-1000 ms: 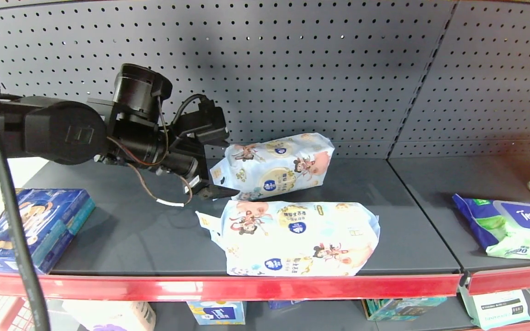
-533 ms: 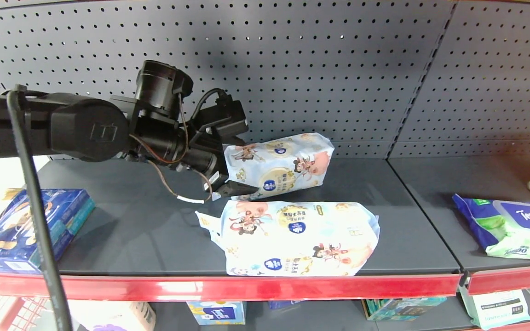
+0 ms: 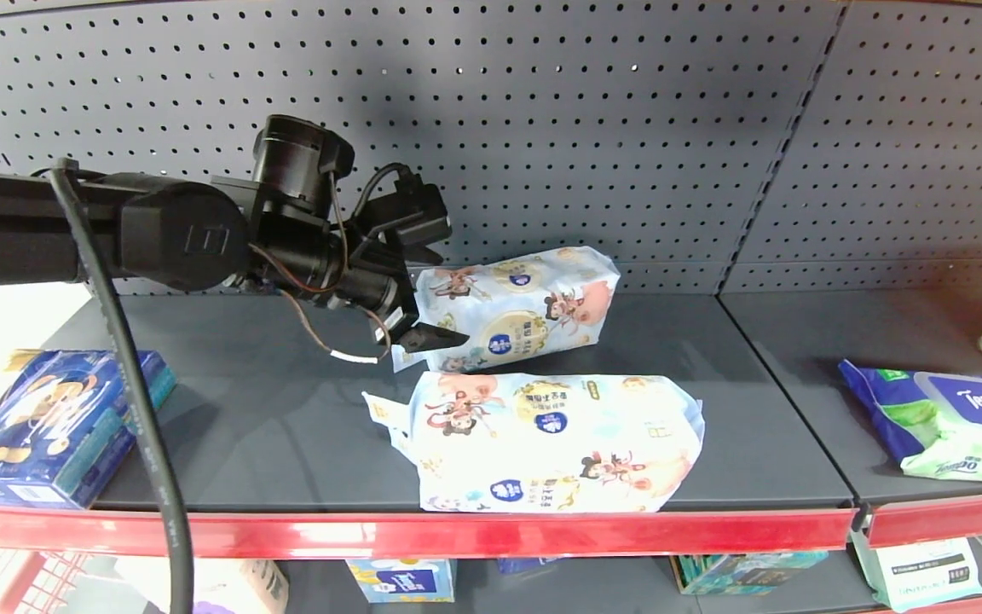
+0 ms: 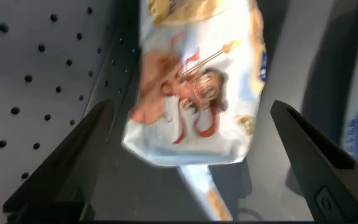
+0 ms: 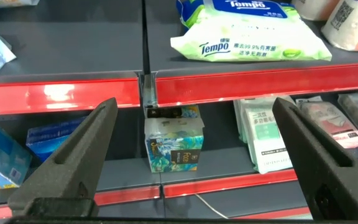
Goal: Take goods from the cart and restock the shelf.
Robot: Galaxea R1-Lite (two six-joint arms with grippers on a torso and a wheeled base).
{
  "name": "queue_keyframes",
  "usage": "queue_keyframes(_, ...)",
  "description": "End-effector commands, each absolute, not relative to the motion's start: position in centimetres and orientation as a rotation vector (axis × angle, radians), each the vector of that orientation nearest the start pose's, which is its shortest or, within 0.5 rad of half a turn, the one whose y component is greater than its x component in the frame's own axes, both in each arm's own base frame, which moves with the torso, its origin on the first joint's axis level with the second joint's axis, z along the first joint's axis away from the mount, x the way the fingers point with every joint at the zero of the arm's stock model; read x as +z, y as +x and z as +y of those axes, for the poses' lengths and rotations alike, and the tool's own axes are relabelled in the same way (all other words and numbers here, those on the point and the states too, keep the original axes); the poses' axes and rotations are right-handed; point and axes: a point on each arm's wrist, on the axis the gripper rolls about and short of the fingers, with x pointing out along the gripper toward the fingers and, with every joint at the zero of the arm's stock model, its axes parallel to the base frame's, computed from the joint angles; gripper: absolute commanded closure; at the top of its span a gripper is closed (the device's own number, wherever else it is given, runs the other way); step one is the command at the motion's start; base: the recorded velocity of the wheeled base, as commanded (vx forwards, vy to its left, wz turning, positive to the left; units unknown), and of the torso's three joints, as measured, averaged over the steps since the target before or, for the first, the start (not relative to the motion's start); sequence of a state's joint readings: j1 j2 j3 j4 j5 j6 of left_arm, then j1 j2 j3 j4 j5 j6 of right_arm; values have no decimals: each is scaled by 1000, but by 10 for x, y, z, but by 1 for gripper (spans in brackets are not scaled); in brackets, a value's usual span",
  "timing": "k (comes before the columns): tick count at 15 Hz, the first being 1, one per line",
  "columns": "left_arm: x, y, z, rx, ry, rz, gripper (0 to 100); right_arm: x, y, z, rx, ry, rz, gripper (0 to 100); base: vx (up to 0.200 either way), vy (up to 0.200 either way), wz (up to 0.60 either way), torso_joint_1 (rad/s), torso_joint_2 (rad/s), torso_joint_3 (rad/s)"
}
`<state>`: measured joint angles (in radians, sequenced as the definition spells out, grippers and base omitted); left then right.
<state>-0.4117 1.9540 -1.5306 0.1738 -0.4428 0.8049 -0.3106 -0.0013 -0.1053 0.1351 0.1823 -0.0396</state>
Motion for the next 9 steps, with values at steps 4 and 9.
queue_keyframes(4,215,351,-166,-1035,721,253,0,90,-29,14,-128,-32,32,0,0,0,0,0,0,0)
queue_keyframes(9,213,353,-166,-1036,729,254,100,90,-29,14,-128,-32,34,0,0,0,0,0,0,0)
